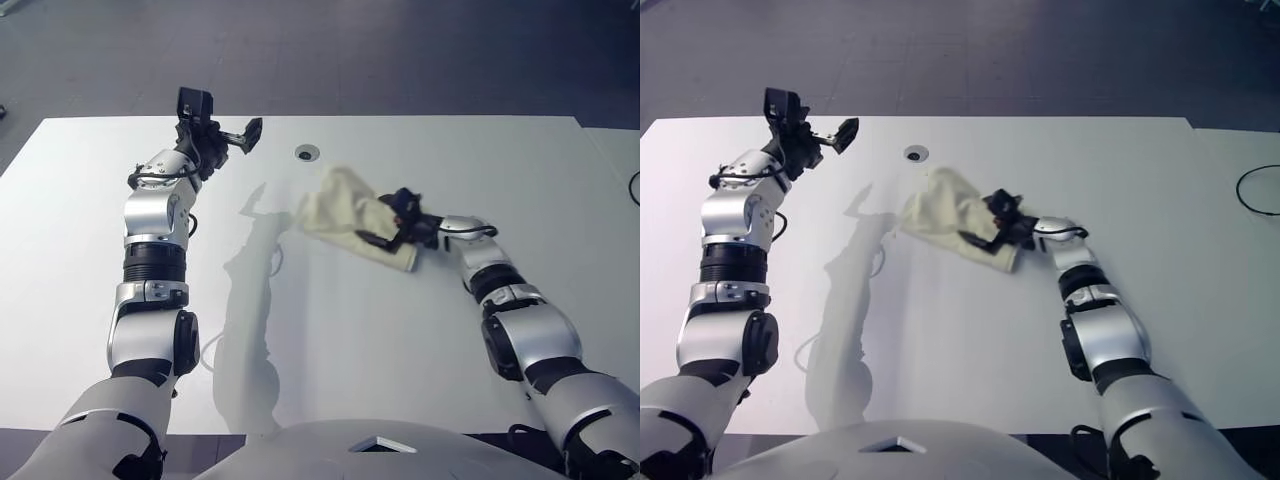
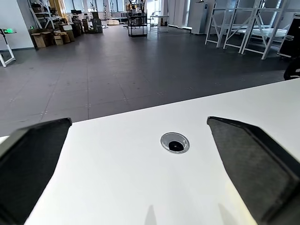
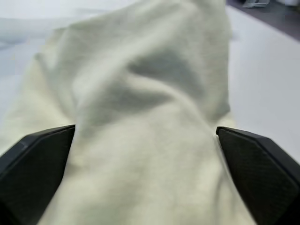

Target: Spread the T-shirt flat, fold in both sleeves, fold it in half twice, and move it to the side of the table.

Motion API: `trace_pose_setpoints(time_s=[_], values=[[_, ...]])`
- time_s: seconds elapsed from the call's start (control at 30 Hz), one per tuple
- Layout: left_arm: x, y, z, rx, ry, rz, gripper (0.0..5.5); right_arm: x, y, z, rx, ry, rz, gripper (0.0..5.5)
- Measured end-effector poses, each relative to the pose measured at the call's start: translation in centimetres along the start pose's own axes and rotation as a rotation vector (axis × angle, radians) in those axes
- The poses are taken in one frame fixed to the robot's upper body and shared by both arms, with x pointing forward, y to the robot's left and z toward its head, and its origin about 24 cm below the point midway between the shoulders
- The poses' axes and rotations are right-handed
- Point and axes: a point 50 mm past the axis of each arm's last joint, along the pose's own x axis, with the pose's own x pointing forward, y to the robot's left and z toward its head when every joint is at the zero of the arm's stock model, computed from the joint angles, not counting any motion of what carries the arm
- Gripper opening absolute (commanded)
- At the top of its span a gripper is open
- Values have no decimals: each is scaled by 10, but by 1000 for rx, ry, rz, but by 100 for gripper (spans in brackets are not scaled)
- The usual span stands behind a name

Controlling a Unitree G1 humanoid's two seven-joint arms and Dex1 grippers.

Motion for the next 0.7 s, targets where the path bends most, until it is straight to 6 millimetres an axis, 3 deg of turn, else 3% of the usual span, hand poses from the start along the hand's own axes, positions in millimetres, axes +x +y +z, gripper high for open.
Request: trace_pose_setpoints(time_s=[0.13, 0.23, 0.43, 0.57, 0.7], values=[[-9, 2, 4, 7, -46, 56, 537, -45, -40, -29, 112, 41, -381, 538], [-20, -2, -1, -11, -59, 99, 537, -70, -54, -46, 216, 60, -576, 538], [-34, -15, -13, -63, -36, 174, 537, -73, -57, -53, 331, 54, -743, 538], [-41, -15, -3, -36, -78, 230, 537, -78, -63, -38, 291, -20, -807, 538], [-47, -15, 4, -21, -110, 256, 537, -80, -69, 10, 208, -170, -814, 538]])
